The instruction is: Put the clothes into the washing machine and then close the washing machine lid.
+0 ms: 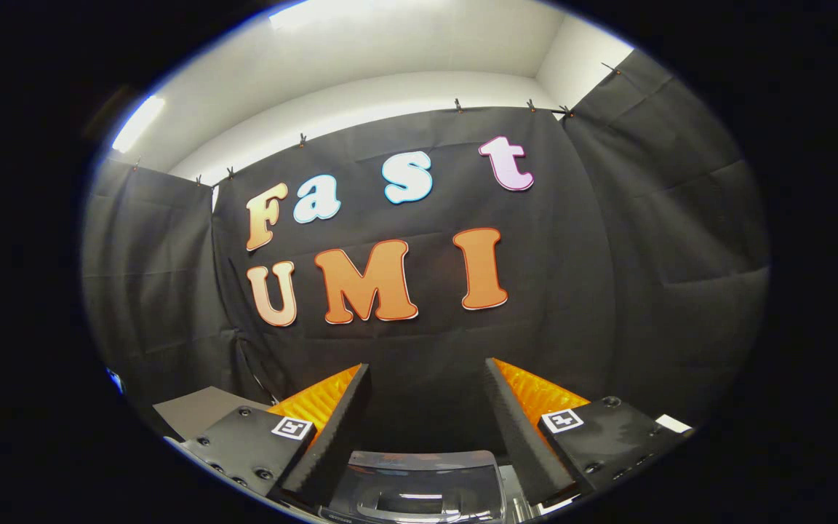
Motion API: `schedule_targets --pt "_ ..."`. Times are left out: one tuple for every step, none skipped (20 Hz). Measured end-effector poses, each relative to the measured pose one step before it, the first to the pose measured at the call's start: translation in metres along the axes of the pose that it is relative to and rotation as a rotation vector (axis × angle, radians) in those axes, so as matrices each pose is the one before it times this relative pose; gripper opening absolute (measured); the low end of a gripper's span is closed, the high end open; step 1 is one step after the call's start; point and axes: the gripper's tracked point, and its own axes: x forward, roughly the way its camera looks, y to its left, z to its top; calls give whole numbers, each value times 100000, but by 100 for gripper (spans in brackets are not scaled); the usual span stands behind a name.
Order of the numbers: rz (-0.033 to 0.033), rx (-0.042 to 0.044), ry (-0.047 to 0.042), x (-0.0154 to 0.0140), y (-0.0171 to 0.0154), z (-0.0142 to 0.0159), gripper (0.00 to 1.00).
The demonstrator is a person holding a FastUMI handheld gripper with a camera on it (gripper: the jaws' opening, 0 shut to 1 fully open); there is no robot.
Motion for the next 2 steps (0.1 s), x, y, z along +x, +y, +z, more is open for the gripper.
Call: schedule_targets --pt "112 -40 25 45 52 -46 97" --pt "173 -26 46 38 55 -81 97"
